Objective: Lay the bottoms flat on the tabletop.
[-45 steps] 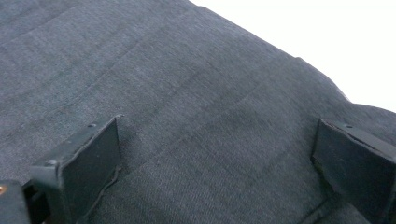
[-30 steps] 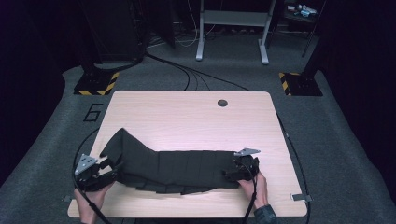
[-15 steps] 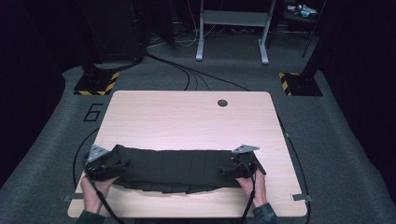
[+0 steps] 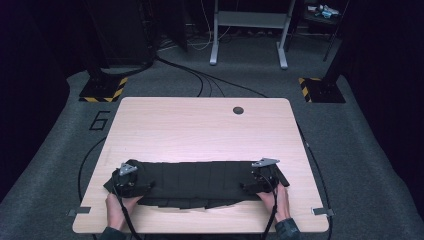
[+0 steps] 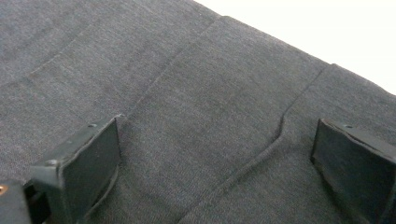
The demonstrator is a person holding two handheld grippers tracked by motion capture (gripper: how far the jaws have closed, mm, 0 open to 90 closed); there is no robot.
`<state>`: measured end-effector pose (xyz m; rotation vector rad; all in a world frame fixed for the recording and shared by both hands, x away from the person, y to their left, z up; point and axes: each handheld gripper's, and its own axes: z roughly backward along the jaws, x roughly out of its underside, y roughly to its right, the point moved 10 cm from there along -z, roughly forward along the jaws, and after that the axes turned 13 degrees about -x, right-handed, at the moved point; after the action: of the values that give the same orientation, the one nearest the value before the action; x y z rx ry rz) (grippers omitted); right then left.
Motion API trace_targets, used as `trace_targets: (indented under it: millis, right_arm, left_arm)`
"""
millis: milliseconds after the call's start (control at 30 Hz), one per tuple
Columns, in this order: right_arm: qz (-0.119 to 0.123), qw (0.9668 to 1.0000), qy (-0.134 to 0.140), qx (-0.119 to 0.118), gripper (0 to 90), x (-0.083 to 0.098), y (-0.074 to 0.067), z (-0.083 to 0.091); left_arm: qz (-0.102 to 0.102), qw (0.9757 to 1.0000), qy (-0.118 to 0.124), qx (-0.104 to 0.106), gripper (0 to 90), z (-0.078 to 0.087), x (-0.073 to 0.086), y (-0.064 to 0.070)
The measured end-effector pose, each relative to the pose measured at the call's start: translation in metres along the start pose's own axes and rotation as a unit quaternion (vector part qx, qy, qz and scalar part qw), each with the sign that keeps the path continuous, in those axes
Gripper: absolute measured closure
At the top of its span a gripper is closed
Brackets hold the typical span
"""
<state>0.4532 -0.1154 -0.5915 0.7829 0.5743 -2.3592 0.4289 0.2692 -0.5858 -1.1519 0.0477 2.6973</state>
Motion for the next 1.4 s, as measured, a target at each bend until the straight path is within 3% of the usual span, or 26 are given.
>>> trace_targets:
  millis: [100, 233, 467, 667, 900, 1000, 1133, 1200, 1400]
  right_arm:
    - [-0.006, 1.0, 0.002, 0.003, 0.6, 0.004, 0.008, 0.006]
    - [-0.015, 0.9998, 0.012, -0.01, 1.0, 0.005, 0.011, 0.01]
    - [-0.018, 0.9974, 0.069, -0.016, 3.2, -0.001, 0.002, 0.049]
    - [-0.028, 0.9967, 0.074, -0.014, 7.6, 0.018, -0.008, 0.063]
    - [-0.04, 0.9953, 0.088, 0.001, 15.6, 0.042, -0.016, 0.069]
    - [-0.049, 0.995, 0.086, -0.006, 20.2, 0.05, -0.021, 0.068]
    - [-0.04, 0.9964, 0.076, 0.0, 36.2, 0.058, -0.024, 0.056]
    - [-0.031, 0.9966, 0.077, 0.003, 43.9, 0.057, -0.025, 0.055]
    - [-0.014, 0.9955, 0.092, 0.015, 59.9, 0.048, -0.03, 0.062]
  left_arm:
    - [-0.002, 1.0, 0.003, 0.009, 20.2, 0.002, 0.001, 0.01]
    - [0.004, 0.9998, 0.012, 0.017, 19.6, 0.005, -0.003, 0.008]
    - [0.02, 0.9983, 0.049, 0.025, 17.4, 0.043, -0.013, -0.005]
    - [0.006, 0.9981, 0.051, 0.035, 17.9, 0.059, 0.006, -0.002]
    - [-0.014, 0.998, 0.03, 0.054, 22.1, 0.055, 0.026, 0.011]
    - [-0.025, 0.9974, 0.02, 0.065, 29.2, 0.052, 0.033, 0.019]
    - [-0.04, 0.9971, 0.011, 0.064, 50.7, 0.047, 0.041, 0.026]
    - [-0.035, 0.9973, 0.014, 0.063, 57.6, 0.049, 0.04, 0.024]
    - [-0.04, 0.9967, 0.013, 0.07, 67.6, 0.051, 0.038, 0.022]
